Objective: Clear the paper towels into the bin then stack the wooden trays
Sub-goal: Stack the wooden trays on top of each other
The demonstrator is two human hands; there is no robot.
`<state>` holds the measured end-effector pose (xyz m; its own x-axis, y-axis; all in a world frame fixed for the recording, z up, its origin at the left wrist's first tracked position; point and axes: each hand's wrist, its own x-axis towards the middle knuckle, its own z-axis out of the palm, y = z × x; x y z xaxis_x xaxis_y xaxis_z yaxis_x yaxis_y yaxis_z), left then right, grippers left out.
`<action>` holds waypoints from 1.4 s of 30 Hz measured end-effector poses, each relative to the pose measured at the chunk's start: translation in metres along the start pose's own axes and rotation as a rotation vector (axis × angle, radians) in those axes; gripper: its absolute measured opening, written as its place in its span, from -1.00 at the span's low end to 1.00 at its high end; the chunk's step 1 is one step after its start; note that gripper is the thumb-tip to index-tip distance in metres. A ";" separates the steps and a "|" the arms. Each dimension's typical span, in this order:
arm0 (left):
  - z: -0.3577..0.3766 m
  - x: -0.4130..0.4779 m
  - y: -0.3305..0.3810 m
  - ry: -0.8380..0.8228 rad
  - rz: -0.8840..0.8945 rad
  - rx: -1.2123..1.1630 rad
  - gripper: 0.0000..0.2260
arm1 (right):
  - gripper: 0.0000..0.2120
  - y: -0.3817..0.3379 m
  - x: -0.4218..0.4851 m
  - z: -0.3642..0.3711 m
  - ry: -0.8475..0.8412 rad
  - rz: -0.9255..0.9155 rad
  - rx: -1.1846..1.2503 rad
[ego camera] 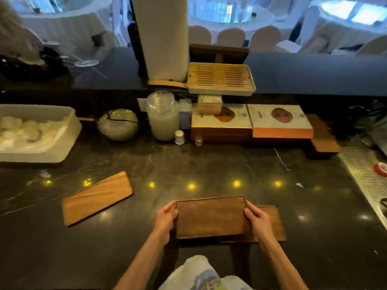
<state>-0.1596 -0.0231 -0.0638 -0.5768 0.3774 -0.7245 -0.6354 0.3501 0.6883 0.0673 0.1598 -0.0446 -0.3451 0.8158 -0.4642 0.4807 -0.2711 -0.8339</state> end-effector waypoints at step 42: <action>0.163 -0.047 -0.076 0.148 0.244 0.654 -0.58 | -0.48 0.079 0.036 -0.109 -0.088 0.078 0.025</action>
<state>-0.0010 0.0727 -0.0759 -0.7563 0.4067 -0.5125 -0.0674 0.7307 0.6794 0.1808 0.2230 -0.0947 -0.3775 0.7436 -0.5519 0.4889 -0.3461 -0.8007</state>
